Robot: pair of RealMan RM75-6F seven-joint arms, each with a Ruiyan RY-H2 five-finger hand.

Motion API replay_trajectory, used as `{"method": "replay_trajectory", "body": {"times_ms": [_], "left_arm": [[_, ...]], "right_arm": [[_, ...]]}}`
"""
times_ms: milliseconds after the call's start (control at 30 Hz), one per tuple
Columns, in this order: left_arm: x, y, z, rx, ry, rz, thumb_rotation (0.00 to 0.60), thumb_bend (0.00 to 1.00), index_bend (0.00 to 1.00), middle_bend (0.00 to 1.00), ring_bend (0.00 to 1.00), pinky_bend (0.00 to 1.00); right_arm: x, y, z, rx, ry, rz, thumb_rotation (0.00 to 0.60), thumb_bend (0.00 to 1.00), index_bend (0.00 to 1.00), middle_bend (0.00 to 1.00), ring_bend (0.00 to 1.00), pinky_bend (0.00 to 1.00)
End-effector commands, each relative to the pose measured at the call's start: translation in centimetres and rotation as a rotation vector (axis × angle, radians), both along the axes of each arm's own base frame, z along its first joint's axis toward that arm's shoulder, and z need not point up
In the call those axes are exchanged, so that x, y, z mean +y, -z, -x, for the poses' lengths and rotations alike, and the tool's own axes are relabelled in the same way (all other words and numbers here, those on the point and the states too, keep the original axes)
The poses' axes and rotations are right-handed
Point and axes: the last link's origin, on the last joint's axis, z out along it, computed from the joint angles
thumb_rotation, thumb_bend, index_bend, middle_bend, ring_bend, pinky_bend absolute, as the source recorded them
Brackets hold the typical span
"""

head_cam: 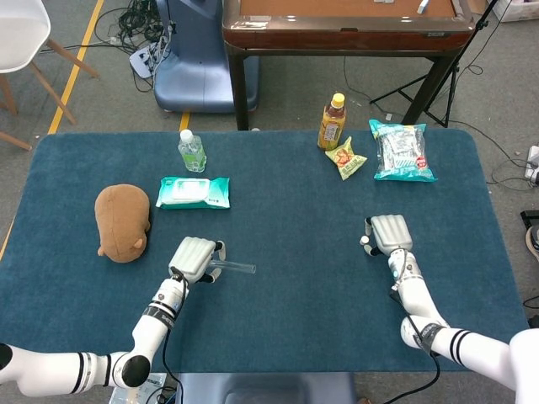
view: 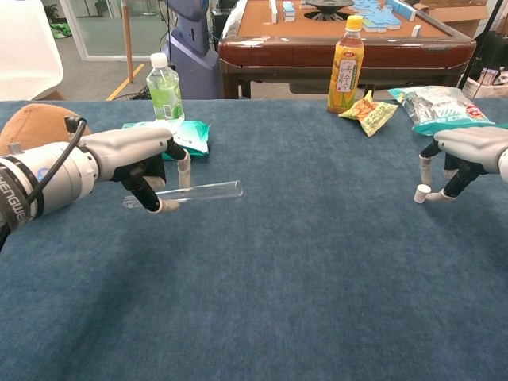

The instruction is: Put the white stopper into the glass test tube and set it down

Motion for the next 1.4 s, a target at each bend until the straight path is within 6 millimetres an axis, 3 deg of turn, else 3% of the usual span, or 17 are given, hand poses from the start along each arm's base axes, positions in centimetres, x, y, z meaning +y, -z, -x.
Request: {"method": "replay_trajectory", "body": {"times_ms": [33,1067,1400], "left_arm": [[0.04,-0.02,0.08,0.0,-0.002,-0.001,0.6,0.32,0.56,1.0,1.0,1.0],[0.15,-0.18,0.6,-0.004,-0.014,-0.004,0.6,0.32,0.56,1.0,1.0,1.0],[0.45,-0.54,0.68,-0.009,-0.019,-0.014,0.6,0.32,0.56,1.0,1.0,1.0]], "right_arm": [[-0.1,0.09,-0.02,-0.001,0.003,0.001,0.6,0.25,0.49,1.0,1.0,1.0],[-0.28,0.56,-0.4,0.002,0.003,-0.003,0.6,0.28,0.54,1.0,1.0,1.0],[-0.18,0.01,-0.88,-0.035,-0.004,0.005,0.6,0.36,0.56,1.0,1.0,1.0]]}}
